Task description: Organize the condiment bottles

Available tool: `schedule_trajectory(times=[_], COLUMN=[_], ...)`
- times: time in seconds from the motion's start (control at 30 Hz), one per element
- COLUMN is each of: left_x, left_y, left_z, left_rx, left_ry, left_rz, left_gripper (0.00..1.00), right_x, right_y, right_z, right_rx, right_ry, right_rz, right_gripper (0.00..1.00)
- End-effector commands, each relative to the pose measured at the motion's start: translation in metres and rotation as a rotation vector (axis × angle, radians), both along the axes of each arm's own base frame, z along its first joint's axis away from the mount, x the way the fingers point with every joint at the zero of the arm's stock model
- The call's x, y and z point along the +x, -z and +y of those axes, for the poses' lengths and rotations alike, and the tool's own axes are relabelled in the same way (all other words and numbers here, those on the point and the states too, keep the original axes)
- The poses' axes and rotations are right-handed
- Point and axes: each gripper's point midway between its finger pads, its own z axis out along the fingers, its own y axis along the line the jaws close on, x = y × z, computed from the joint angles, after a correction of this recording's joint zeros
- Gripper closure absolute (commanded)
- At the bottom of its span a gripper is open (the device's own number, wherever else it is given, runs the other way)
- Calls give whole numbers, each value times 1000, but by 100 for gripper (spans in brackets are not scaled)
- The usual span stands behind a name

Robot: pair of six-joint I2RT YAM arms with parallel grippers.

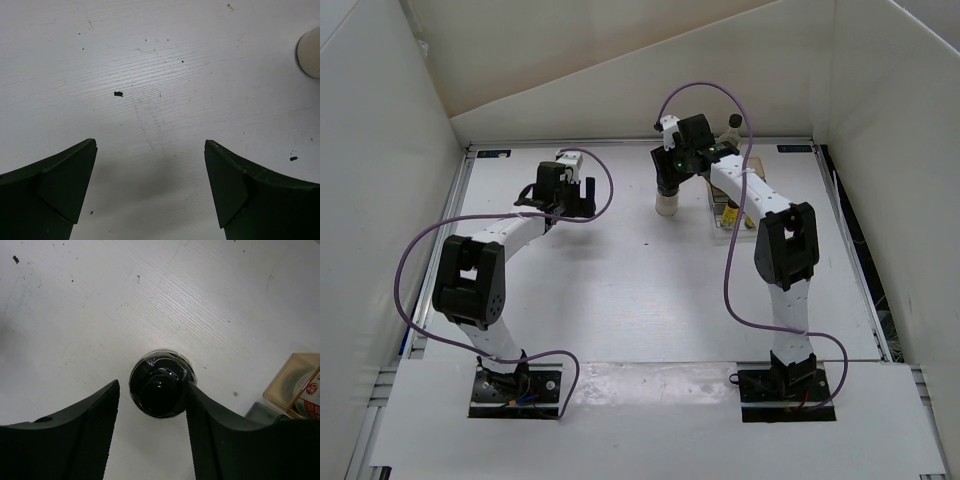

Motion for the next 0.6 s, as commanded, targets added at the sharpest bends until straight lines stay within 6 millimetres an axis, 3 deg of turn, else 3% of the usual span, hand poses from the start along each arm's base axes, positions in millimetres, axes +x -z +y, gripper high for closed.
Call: schedule_trajectory(times=[0.0, 0.2, 0.33, 0.47, 0.57], left_x=[11, 12, 13, 13, 12], left_y=[-19, -17, -15, -16, -16], left_z=[-3, -2, -2, -2, -3], left_rx=[-28, -31, -35, -38, -41], left_ry=[0, -3, -4, -4, -2], left_rz=[-47, -43, -40, -41, -40], left_gripper=[0, 0, 0, 0, 0], right_x=[14, 12, 11, 11, 12], right_y=[-15, -9, -9, -9, -21], right_z=[3, 4, 4, 3, 1], right_rx=[10, -11, -17, -34, -40], right_ry=[0, -4, -2, -1, 4], right_rz=[-61, -57, -62, -80, -111], right_gripper=[43, 48, 62, 96, 100])
